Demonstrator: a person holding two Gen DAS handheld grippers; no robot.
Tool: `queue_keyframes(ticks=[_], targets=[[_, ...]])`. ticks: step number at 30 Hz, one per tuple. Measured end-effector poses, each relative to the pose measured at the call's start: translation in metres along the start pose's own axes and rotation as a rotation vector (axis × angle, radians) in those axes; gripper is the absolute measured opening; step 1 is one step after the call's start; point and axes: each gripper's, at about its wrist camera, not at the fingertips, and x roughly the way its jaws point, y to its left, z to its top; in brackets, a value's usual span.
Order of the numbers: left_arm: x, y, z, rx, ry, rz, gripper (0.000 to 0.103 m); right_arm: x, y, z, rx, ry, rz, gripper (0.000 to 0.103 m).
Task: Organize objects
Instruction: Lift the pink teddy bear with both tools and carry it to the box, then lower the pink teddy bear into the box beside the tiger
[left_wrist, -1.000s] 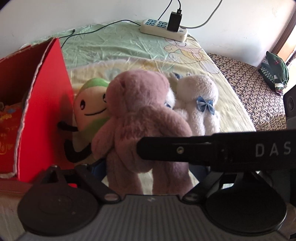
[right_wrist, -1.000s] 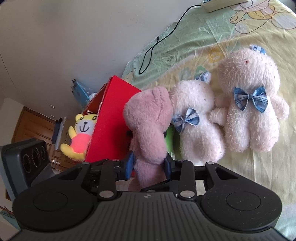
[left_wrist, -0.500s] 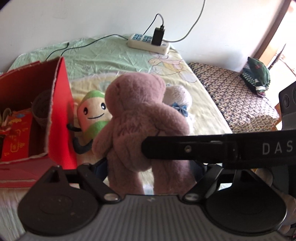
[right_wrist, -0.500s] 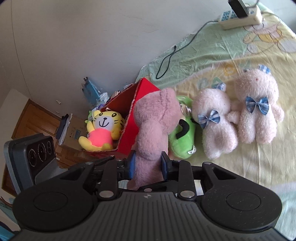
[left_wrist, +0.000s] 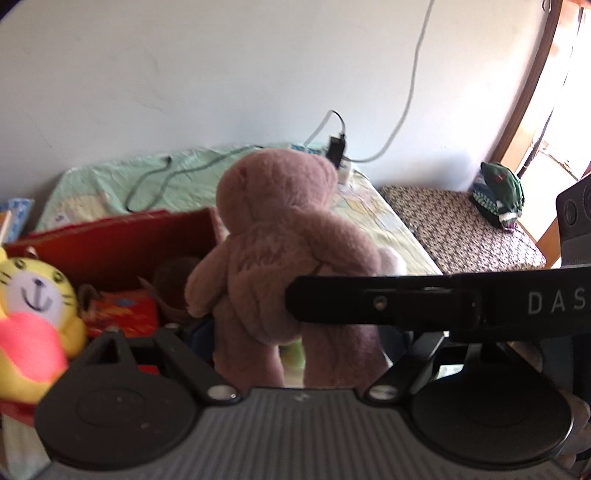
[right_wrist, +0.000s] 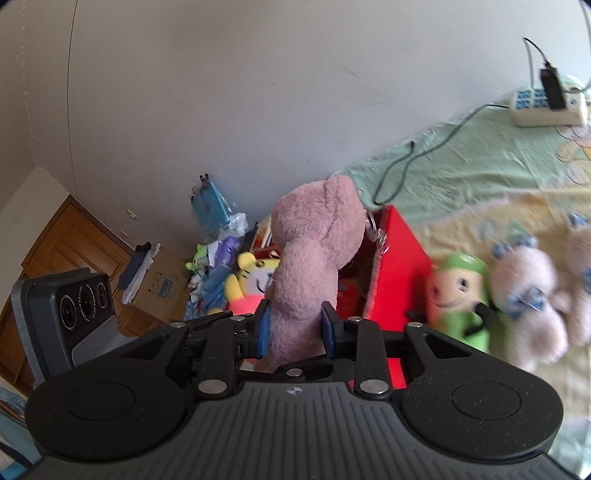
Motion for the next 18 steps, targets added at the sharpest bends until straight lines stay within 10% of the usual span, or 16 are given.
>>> queue_keyframes(ticks=[18], targets=[[0.038,0.125,-0.01,-0.05,0.12,0.132,0.084,0.148,0.0,-0.001,0.156,0.133,0.001,0.03]])
